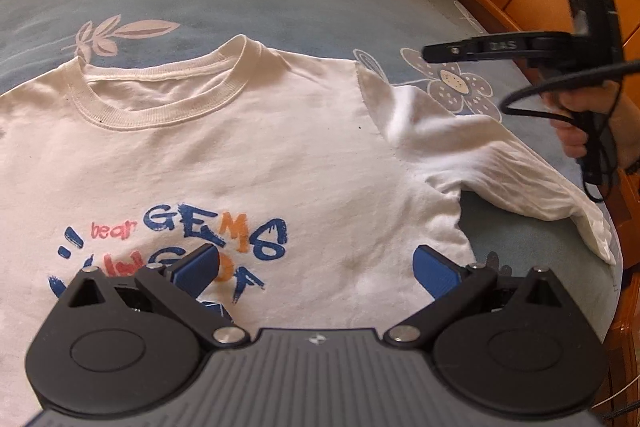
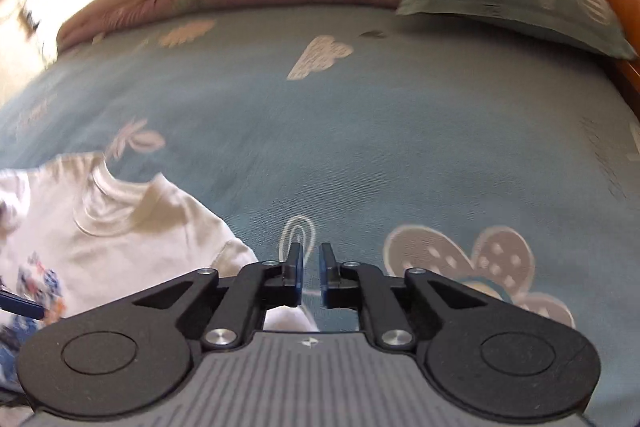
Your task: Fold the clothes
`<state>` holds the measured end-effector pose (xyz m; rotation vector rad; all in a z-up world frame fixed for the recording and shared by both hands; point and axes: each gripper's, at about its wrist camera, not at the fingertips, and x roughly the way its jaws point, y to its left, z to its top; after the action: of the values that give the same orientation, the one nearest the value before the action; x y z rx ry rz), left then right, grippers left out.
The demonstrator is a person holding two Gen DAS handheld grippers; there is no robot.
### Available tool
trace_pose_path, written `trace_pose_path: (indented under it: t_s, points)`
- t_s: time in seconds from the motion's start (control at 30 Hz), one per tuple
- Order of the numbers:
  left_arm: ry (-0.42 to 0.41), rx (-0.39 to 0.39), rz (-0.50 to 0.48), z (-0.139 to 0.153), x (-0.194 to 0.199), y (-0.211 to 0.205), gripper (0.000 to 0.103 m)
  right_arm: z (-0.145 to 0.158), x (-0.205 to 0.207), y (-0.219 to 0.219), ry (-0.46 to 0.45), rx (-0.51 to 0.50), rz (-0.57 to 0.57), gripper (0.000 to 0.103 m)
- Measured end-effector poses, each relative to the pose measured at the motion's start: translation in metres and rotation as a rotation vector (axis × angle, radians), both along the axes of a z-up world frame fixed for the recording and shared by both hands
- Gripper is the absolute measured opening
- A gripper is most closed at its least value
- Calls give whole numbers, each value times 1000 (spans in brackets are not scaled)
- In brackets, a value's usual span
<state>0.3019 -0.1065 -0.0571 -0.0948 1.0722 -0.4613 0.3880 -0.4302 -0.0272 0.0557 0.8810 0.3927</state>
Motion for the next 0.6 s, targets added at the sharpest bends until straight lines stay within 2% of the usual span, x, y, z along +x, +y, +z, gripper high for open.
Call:
trace_pose_path:
  t_s: [0.2, 0.27, 0.4, 0.5, 0.6]
  points:
    - [6, 16, -20, -7, 2, 2, 102, -4, -35, -37, 53, -86, -119, 24]
    - [2, 32, -38, -8, 1, 0, 102, -4, -53, -42, 65, -73, -161, 26]
    - [-3, 77, -76, -10, 0, -5, 102, -4, -97, -44, 88, -82, -244, 36]
    - [-7, 114, -108, -11, 0, -10, 102, -15, -132, -59, 133, -86, -364, 43]
    - [-11, 154, -148, -11, -1, -15, 102, -28, -169, -85, 183, -9, -465, 39]
